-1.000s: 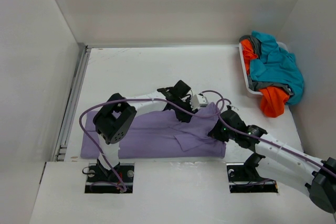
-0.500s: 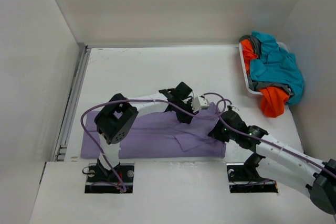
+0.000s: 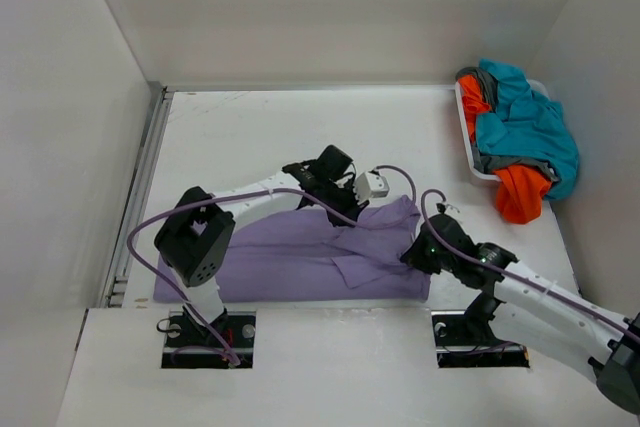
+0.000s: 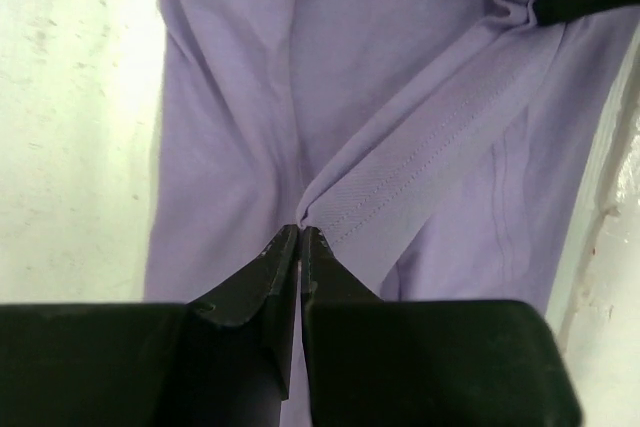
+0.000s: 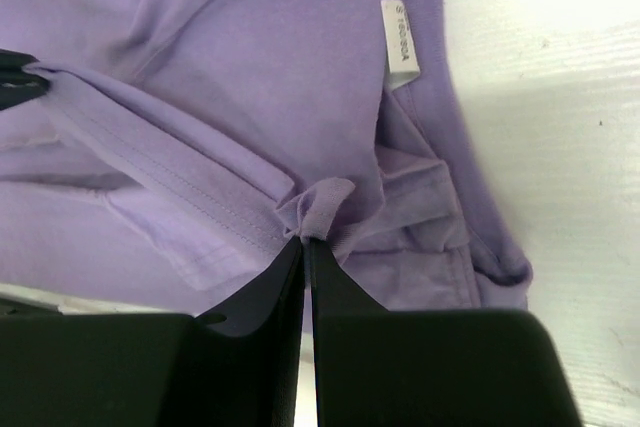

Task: Fold and stack the t-shirts
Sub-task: Fold the other side of the tshirt into a rectangle

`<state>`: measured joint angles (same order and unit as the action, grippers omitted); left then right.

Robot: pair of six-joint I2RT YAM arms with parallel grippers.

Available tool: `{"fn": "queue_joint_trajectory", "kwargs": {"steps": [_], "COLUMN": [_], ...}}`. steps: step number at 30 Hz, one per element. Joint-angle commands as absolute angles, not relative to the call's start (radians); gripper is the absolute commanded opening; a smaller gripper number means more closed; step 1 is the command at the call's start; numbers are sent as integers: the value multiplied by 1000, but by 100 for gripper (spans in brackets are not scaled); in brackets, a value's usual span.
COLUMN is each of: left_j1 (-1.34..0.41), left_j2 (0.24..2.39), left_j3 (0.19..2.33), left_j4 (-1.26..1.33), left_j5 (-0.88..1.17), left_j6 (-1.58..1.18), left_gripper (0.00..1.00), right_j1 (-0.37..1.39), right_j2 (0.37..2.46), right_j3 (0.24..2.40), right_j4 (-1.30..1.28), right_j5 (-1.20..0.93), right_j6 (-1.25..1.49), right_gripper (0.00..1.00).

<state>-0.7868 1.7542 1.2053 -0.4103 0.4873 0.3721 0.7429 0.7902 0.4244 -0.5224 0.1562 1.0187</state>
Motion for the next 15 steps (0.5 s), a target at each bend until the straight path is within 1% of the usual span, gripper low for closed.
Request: {"fn": "queue_joint_trajectory", "kwargs": {"steps": [1, 9, 13, 15], "left_j1": [-791, -791, -774, -757], "left_j2": [1684, 1648, 1640, 1638], "left_j3": [1169, 1127, 1114, 1108], "left_j4": [-463, -509, -491, -468], "left_j5": [525, 534, 529, 525], "left_j6": [402, 440, 430, 417], "left_gripper": [0, 0, 0, 0], "right_j1": [777, 890, 892, 854], "right_j2": [758, 753, 773, 798], "right_j3": [480, 517, 508, 515], "right_j4": [-594, -629, -603, -568], "right_j5": [196, 184, 180, 184], "right_j6": [1023, 1083, 1083, 1042], "right_gripper": [8, 8, 9, 9]}}
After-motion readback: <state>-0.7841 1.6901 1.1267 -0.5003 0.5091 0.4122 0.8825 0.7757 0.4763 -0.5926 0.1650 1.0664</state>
